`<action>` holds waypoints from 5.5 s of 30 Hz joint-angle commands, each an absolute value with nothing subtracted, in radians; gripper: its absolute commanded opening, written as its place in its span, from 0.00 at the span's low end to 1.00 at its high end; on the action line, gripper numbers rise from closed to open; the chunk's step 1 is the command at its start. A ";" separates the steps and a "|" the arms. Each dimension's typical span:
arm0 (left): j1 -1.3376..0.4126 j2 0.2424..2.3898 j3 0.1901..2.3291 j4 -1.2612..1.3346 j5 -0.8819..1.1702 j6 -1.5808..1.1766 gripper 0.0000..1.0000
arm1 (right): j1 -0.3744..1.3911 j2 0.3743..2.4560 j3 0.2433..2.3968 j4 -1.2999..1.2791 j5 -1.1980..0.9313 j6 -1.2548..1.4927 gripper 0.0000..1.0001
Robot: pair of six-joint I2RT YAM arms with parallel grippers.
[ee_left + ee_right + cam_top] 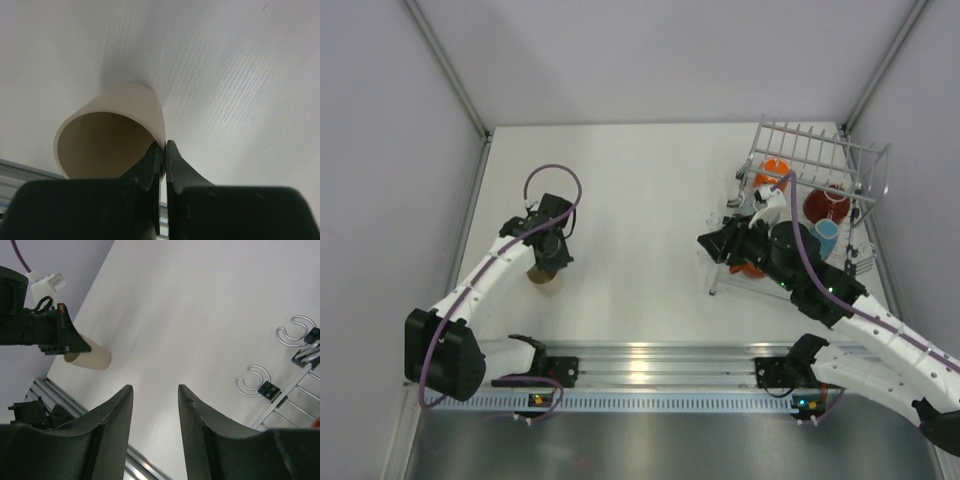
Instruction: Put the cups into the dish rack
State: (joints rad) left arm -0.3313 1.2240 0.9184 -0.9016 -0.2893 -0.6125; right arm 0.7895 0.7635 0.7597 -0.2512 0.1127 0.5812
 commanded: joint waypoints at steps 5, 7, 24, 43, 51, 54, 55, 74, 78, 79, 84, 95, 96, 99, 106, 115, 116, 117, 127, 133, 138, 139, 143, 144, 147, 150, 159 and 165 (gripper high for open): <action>-0.333 1.170 1.034 -0.836 -0.143 -0.595 0.00 | 0.790 0.741 0.762 -0.206 0.086 0.574 0.46; -0.333 1.152 1.048 -0.779 -0.009 -0.581 0.00 | 0.790 0.745 0.758 -0.175 0.037 0.580 0.49; -0.334 0.956 0.686 0.748 0.675 -1.340 0.00 | 0.746 0.715 0.675 0.192 -0.175 0.701 0.99; -0.336 1.019 0.540 1.344 0.667 -1.747 0.00 | 0.739 0.943 0.773 0.523 -0.236 0.762 0.99; -0.339 1.006 0.517 1.344 0.669 -1.750 0.00 | 0.739 0.997 0.827 0.607 -0.275 0.773 0.98; -0.342 1.002 0.511 1.344 0.670 -1.744 0.00 | 0.739 1.009 0.834 0.626 -0.276 0.778 0.97; -0.344 1.003 0.508 1.344 0.670 -1.744 0.00 | 0.739 1.015 0.834 0.635 -0.279 0.776 0.97; -0.357 1.015 0.499 1.344 0.644 -1.723 0.00 | 0.739 1.049 0.773 0.712 -0.304 0.851 0.81; -0.359 1.020 0.500 1.344 0.646 -1.720 0.00 | 0.741 1.039 0.759 0.710 -0.295 0.853 0.63; -0.360 1.022 0.500 1.342 0.643 -1.718 0.00 | 0.739 1.037 0.758 0.709 -0.293 0.854 0.56; -0.364 1.023 0.492 1.342 0.641 -1.698 0.01 | 0.741 1.031 0.742 0.715 -0.291 0.876 0.23; -0.364 1.032 0.436 1.341 0.624 -1.684 0.90 | 0.715 0.931 0.715 0.495 -0.157 0.830 0.00; -0.364 1.034 0.431 1.333 0.624 -1.683 0.98 | 0.707 0.908 0.719 0.448 -0.140 0.818 0.00; -0.364 1.032 0.422 1.243 0.632 -1.652 0.98 | 0.680 0.868 0.738 0.246 -0.060 0.761 0.00; -0.364 0.973 0.442 0.905 0.620 -1.479 0.98 | 0.640 0.697 0.822 -0.263 0.273 0.657 0.00; -0.364 0.960 0.472 0.787 0.637 -1.387 0.98 | 0.640 0.630 0.933 -0.791 0.777 0.732 0.00; -0.362 0.959 0.469 0.787 0.644 -1.387 0.98 | 0.640 0.630 0.936 -0.829 0.831 0.751 0.00; -0.362 0.960 0.468 0.788 0.649 -1.387 0.98 | 0.640 0.632 0.943 -0.868 0.865 0.822 0.00; -0.360 0.920 0.463 0.747 0.670 -1.370 0.98 | 0.638 0.657 0.919 -1.075 1.090 1.045 0.00; -0.345 0.861 0.512 0.586 0.669 -1.287 0.98 | 0.615 0.698 0.879 -1.134 1.112 1.129 0.00; -0.344 0.815 0.549 0.480 0.649 -1.227 0.98 | 0.595 0.695 0.845 -1.129 1.117 1.161 0.00; -0.342 0.810 0.552 0.473 0.644 -1.220 0.98 | 0.588 0.695 0.842 -1.147 1.117 1.170 0.00; -0.342 0.804 0.554 0.459 0.640 -1.216 0.98 | 0.566 0.696 0.821 -1.163 1.106 1.213 0.00; -0.342 0.805 0.552 0.459 0.638 -1.216 0.98 | 0.557 0.696 0.812 -1.166 1.104 1.224 0.00; -0.342 0.810 0.552 0.459 0.637 -1.221 0.98 | 0.542 0.707 0.799 -1.186 1.092 1.259 0.00; -0.342 0.810 0.554 0.459 0.641 -1.221 0.98 | 0.526 0.727 0.798 -1.221 1.089 1.310 0.00; -0.341 0.828 0.563 0.459 0.646 -1.216 0.98 | 0.502 0.745 0.720 -1.155 1.066 1.351 0.00; -0.342 0.831 0.568 0.459 0.640 -1.215 0.98 | 0.479 0.747 0.686 -1.100 1.066 1.330 0.25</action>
State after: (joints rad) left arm -0.3470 0.8299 0.5243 0.4381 0.6456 -1.2304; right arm 0.5037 0.7429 0.6910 -1.1675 1.0428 1.3281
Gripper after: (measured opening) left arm 0.982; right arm 0.628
